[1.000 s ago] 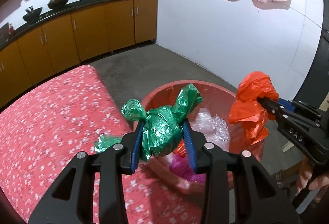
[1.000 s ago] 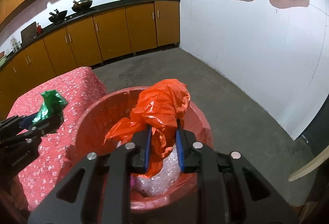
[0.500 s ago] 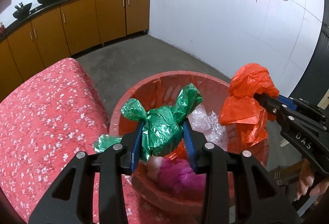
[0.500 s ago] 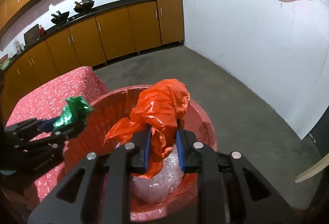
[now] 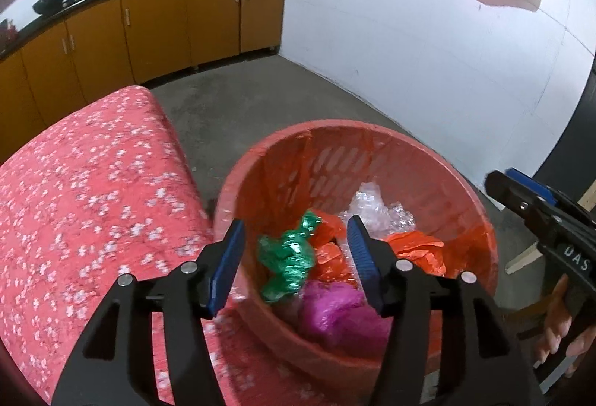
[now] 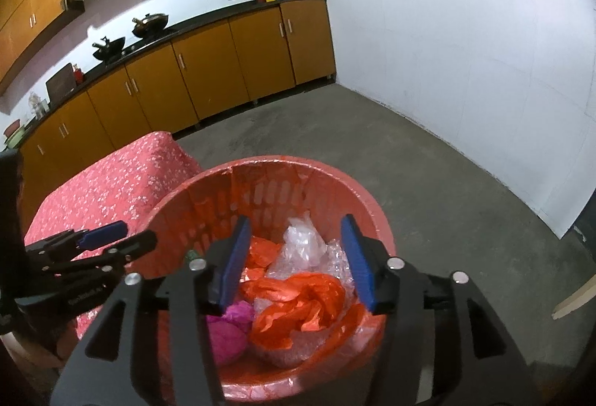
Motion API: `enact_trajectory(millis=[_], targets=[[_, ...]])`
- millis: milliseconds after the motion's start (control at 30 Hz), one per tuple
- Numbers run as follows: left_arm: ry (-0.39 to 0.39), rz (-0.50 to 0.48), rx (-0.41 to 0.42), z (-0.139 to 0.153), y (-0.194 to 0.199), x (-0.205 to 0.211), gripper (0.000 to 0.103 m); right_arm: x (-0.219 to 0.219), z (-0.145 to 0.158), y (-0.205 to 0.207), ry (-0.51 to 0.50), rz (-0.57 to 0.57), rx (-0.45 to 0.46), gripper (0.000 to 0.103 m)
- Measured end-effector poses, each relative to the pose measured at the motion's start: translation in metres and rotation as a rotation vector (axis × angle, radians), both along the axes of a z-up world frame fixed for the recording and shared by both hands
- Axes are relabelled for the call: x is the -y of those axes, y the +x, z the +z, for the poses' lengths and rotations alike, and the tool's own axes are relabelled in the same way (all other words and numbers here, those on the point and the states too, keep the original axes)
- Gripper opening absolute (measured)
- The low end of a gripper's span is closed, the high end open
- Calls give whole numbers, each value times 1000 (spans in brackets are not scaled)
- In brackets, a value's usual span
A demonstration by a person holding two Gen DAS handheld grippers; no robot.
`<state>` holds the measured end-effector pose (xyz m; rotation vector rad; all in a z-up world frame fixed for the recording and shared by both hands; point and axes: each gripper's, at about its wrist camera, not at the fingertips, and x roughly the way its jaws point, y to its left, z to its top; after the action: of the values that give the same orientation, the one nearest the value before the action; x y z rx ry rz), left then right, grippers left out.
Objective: Collect trash
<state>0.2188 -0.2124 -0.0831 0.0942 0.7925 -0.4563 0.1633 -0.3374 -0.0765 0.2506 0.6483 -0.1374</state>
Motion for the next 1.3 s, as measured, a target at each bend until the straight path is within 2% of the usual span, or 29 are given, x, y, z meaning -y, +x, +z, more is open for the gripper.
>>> enact_trajectory(millis=[33, 67, 133, 233, 267, 367, 467, 667, 833, 967, 1067, 1200, 1300], targets=[[-4, 15, 12, 3, -3, -6, 61, 0, 3, -5, -2, -12, 11, 58], [-7, 33, 30, 8, -7, -13, 66, -1, 6, -9, -4, -21, 21, 69], [-6, 62, 70, 16, -17, -26, 72, -4, 15, -25, -15, -45, 65, 83], [-2, 109, 143, 33, -41, -49, 82, -14, 32, -47, -54, -79, 127, 98], [3, 131, 177, 41, -52, -59, 86, -21, 39, -58, -89, -96, 156, 99], [12, 183, 262, 59, -82, -84, 96, -43, 53, -79, -179, -125, 193, 99], [23, 232, 316, 70, -108, -106, 101, -68, 63, -100, -231, -127, 214, 99], [67, 360, 418, 84, -164, -148, 101, -116, 79, -136, -240, -46, 250, 99], [70, 416, 426, 85, -186, -175, 101, -144, 88, -155, -233, -27, 267, 99], [36, 437, 406, 81, -200, -190, 101, -155, 89, -167, -209, -25, 265, 99], [27, 431, 395, 79, -206, -195, 101, -163, 87, -172, -210, -26, 264, 99], [46, 415, 419, 77, -216, -192, 101, -171, 85, -177, -228, -32, 268, 99], [29, 402, 424, 76, -219, -191, 101, -175, 83, -183, -235, -34, 272, 99]])
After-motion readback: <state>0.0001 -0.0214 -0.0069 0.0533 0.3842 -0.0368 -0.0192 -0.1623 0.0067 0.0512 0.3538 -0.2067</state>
